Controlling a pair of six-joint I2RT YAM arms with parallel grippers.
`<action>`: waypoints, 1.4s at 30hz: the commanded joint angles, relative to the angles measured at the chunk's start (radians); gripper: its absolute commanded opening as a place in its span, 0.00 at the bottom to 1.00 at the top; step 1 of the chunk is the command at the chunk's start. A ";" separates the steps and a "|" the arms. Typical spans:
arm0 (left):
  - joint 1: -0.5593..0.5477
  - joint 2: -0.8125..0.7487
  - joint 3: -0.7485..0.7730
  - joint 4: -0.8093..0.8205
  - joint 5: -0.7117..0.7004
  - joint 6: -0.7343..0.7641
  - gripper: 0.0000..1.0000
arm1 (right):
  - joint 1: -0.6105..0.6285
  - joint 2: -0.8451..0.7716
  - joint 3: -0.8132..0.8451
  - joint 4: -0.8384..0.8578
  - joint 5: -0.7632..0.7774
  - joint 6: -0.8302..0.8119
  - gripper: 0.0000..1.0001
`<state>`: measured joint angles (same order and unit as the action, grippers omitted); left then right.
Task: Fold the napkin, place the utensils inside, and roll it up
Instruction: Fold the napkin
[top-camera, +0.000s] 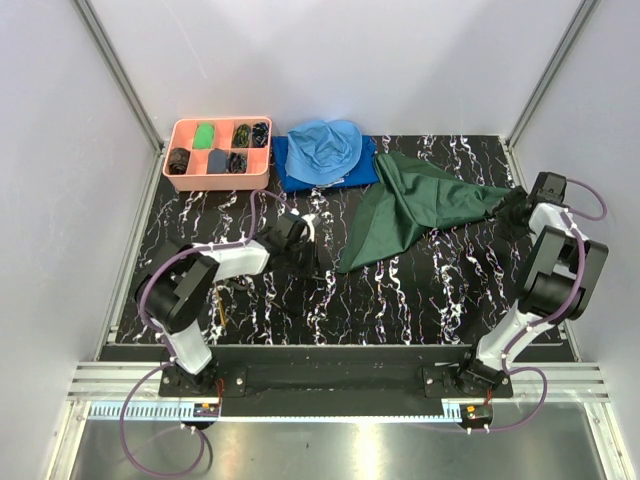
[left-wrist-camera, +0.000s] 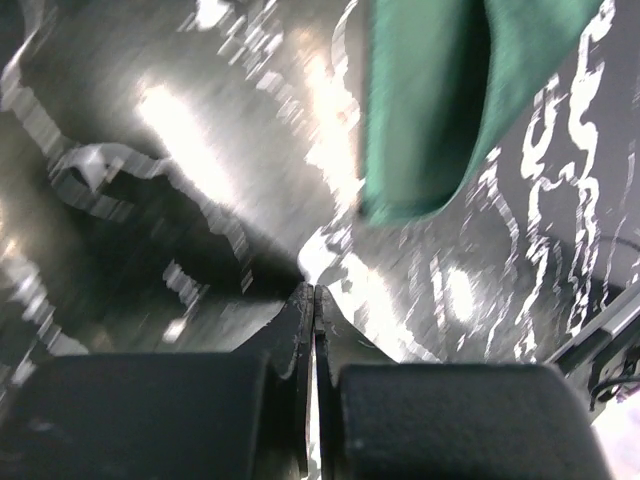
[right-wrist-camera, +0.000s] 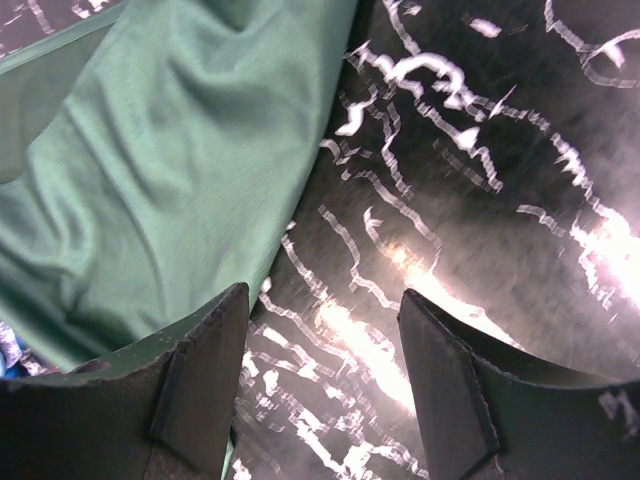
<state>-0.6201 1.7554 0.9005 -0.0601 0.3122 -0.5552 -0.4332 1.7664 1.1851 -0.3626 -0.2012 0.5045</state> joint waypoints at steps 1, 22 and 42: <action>0.022 -0.085 -0.048 -0.012 -0.021 0.020 0.00 | -0.022 0.060 0.024 0.070 0.028 -0.055 0.69; -0.044 0.053 0.090 0.086 0.140 -0.020 0.81 | -0.068 0.337 0.251 0.140 0.025 0.020 0.64; -0.122 0.237 0.218 -0.078 -0.071 -0.028 0.47 | -0.068 0.438 0.327 0.159 -0.027 0.049 0.45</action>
<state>-0.7208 1.9251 1.1072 -0.0299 0.3641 -0.6140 -0.4934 2.1635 1.5021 -0.1875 -0.2276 0.5468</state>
